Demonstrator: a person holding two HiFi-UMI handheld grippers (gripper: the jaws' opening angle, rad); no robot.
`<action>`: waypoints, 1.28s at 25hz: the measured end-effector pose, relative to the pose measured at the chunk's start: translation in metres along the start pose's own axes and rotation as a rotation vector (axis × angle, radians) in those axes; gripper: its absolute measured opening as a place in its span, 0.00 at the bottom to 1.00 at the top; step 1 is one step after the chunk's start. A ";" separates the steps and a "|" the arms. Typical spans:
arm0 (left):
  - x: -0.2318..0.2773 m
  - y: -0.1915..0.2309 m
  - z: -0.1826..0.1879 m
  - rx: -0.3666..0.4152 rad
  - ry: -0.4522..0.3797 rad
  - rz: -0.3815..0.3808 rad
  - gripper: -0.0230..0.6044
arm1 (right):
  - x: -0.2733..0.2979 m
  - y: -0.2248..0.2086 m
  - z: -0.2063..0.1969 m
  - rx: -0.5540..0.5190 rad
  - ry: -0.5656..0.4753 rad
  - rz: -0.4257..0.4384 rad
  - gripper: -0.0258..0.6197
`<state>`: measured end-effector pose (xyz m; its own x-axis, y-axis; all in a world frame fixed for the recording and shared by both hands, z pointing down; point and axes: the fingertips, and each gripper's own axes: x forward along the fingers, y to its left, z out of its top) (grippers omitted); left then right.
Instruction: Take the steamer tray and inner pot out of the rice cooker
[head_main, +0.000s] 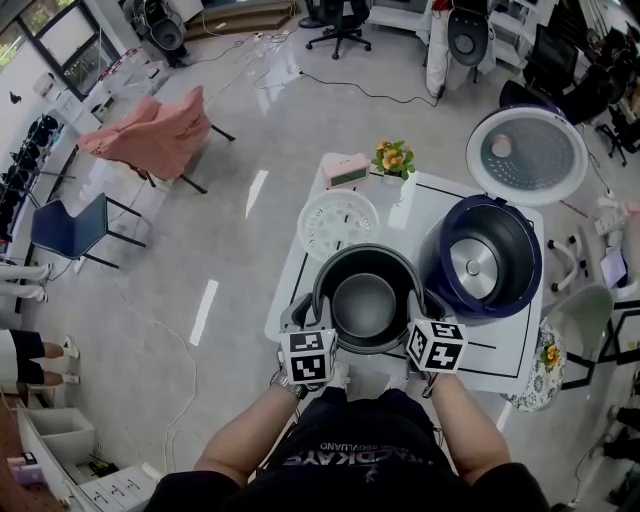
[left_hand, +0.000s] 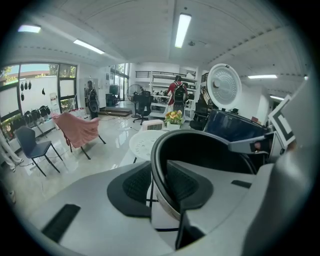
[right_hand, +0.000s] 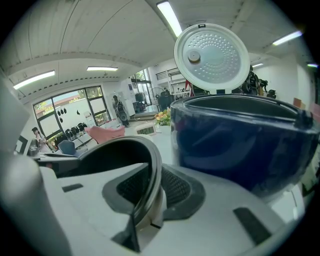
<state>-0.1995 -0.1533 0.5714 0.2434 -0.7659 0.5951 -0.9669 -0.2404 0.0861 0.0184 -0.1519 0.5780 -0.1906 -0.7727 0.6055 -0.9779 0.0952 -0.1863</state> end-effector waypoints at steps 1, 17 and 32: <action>0.000 0.000 -0.001 0.002 0.002 0.000 0.20 | 0.000 0.000 0.000 0.000 0.000 0.000 0.17; -0.017 0.001 0.028 0.119 -0.075 0.000 0.26 | -0.031 0.001 0.023 -0.164 -0.099 -0.078 0.17; -0.043 -0.067 0.103 0.209 -0.241 -0.248 0.04 | -0.113 -0.003 0.085 -0.154 -0.326 -0.097 0.04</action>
<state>-0.1370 -0.1657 0.4576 0.5024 -0.7812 0.3706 -0.8460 -0.5326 0.0243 0.0500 -0.1183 0.4447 -0.0827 -0.9399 0.3314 -0.9963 0.0853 -0.0065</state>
